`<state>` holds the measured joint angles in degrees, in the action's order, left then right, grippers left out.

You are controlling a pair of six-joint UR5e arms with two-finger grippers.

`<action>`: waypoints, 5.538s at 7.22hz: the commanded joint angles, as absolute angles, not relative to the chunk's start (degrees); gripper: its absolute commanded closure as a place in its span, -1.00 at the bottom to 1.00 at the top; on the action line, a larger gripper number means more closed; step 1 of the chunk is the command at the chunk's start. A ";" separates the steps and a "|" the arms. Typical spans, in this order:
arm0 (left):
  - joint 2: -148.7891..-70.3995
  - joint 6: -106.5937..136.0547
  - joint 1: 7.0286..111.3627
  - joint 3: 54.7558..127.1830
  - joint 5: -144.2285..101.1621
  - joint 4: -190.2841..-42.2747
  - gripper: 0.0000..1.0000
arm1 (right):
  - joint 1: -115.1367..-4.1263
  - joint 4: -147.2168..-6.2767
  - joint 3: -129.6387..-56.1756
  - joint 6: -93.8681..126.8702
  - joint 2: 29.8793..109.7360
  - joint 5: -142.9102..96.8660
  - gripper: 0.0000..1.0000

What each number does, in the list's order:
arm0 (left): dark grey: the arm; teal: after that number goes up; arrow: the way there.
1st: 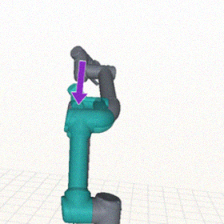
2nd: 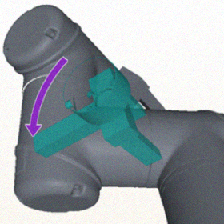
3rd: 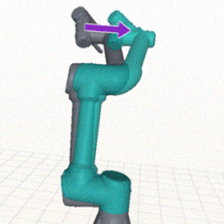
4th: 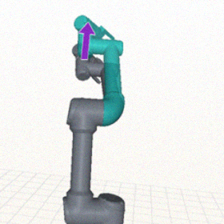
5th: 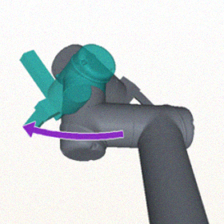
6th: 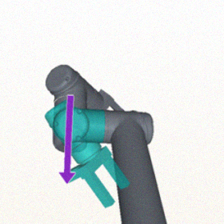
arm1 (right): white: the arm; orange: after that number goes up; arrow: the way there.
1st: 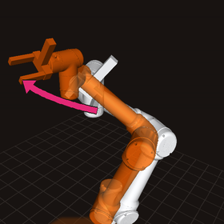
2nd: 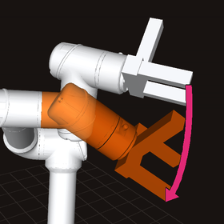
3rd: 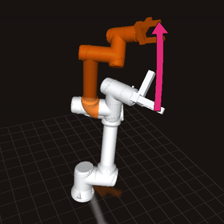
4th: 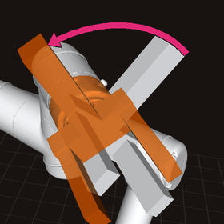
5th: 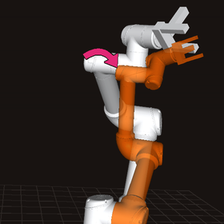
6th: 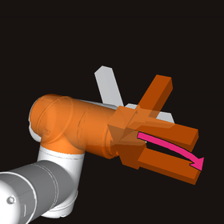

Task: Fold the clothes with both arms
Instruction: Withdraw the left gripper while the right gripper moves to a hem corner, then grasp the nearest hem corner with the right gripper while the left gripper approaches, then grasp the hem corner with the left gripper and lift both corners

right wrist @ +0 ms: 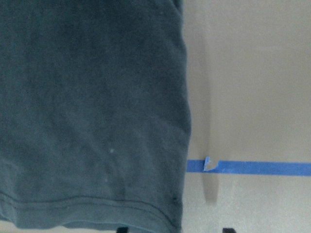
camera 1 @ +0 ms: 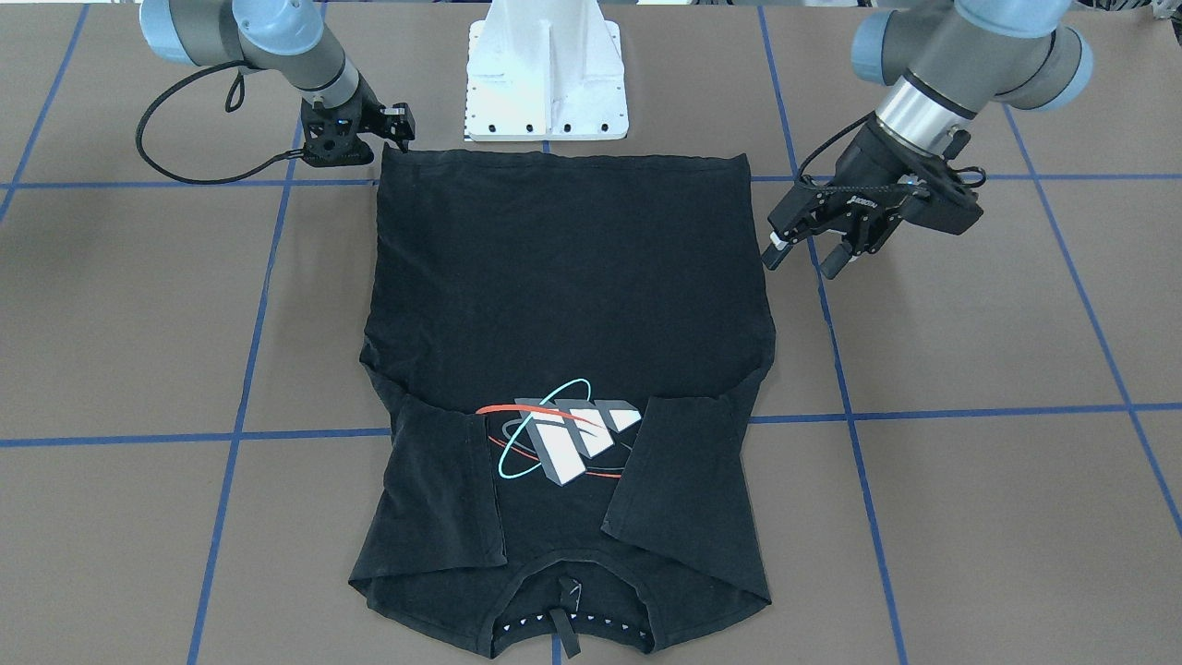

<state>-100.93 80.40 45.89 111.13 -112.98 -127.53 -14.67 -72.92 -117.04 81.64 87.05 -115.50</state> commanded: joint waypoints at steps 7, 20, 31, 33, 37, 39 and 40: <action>-100.63 80.33 45.88 111.09 -112.15 -127.53 -0.99 | -13.54 -72.95 -115.05 81.65 85.60 -115.40 0.70; -79.10 101.02 18.08 112.94 -100.42 -148.71 -0.99 | -17.13 -71.89 -124.28 87.19 84.29 -116.89 1.00; -79.80 104.41 9.93 111.88 -96.24 -148.01 -0.81 | -17.75 -71.98 -126.56 87.19 84.20 -117.25 1.00; -81.55 104.41 9.41 111.45 -96.24 -145.83 -0.81 | -17.75 -71.98 -126.56 87.19 84.29 -117.25 1.00; -82.35 104.41 9.40 111.45 -96.24 -144.58 -0.47 | -17.84 -71.98 -126.47 87.19 84.29 -117.68 1.00; -82.09 104.41 9.49 111.45 -96.24 -144.58 -0.37 | -17.84 -71.98 -126.47 87.19 84.37 -117.69 1.00; -82.00 104.33 9.41 111.45 -96.24 -144.58 -0.16 | -17.84 -71.98 -126.47 87.19 84.38 -117.69 1.00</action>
<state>-82.13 104.40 9.46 111.45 -96.24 -144.58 -17.84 -71.98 -126.48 87.19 84.36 -117.67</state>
